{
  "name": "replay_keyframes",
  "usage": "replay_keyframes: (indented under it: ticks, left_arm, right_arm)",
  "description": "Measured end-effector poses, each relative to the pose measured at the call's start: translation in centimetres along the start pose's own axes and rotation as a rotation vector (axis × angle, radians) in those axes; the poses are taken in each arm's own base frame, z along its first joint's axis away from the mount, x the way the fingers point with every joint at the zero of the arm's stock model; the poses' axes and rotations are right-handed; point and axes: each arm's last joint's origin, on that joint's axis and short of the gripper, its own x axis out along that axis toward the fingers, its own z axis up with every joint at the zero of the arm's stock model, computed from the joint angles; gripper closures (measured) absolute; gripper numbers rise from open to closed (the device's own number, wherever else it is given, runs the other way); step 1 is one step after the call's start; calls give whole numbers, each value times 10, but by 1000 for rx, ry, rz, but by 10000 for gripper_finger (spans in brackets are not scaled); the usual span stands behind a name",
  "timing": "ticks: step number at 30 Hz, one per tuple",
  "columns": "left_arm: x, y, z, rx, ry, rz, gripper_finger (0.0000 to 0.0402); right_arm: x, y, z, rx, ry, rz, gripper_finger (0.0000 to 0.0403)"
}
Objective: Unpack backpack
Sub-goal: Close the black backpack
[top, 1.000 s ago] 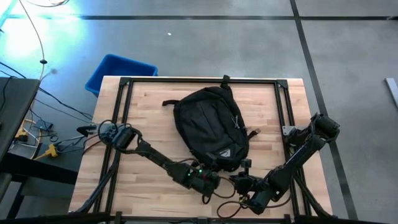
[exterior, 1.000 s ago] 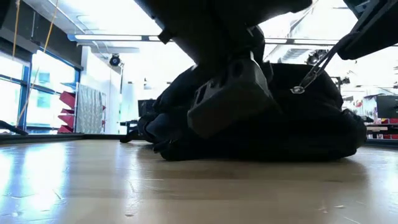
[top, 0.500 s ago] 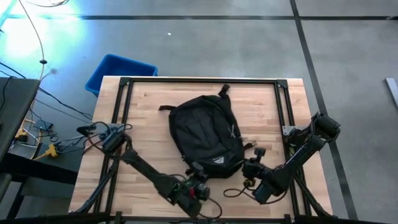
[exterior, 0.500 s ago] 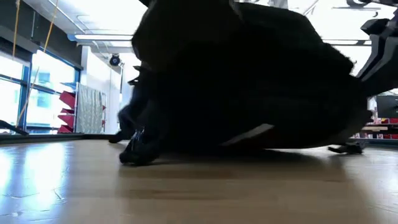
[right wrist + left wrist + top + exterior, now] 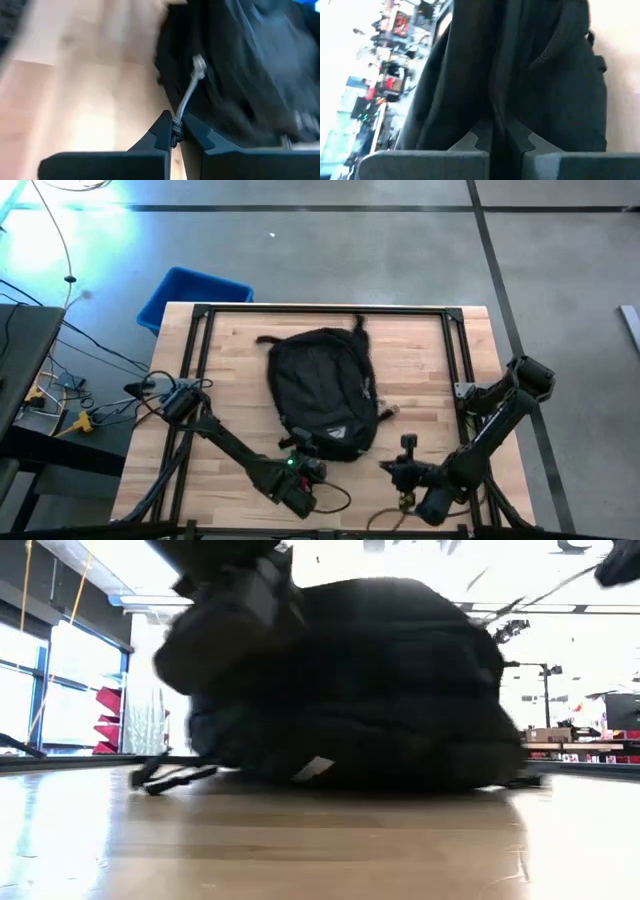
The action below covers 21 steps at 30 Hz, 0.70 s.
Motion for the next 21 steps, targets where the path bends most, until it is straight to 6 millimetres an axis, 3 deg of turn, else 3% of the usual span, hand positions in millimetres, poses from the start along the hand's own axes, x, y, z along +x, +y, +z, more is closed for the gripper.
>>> replay_keyframes:
  ticks: [4, 7, 10, 14, 19, 21]
  left_arm:
    - [20, 6, 16, 10, -50, -133, 401]
    - [21, 6, 24, 5, -109, -169, 401]
    - [8, 0, 23, 53, -131, -130, 401]
    - [-25, 0, 16, 32, -131, -32, 401]
    - [-45, 4, -4, -125, -79, 29, 401]
    - [-47, 4, -20, -53, -29, 42, 401]
  right_arm:
    - [-11, 8, 13, -27, -48, 61, 403]
    - [-20, 13, 15, -30, -62, 75, 403]
    - [-23, 8, 4, -27, 9, 18, 403]
    - [-24, -2, -15, 48, 69, -103, 403]
    - [-30, -2, -25, 111, 28, -156, 403]
    - [-35, -1, -32, 60, 126, -105, 399]
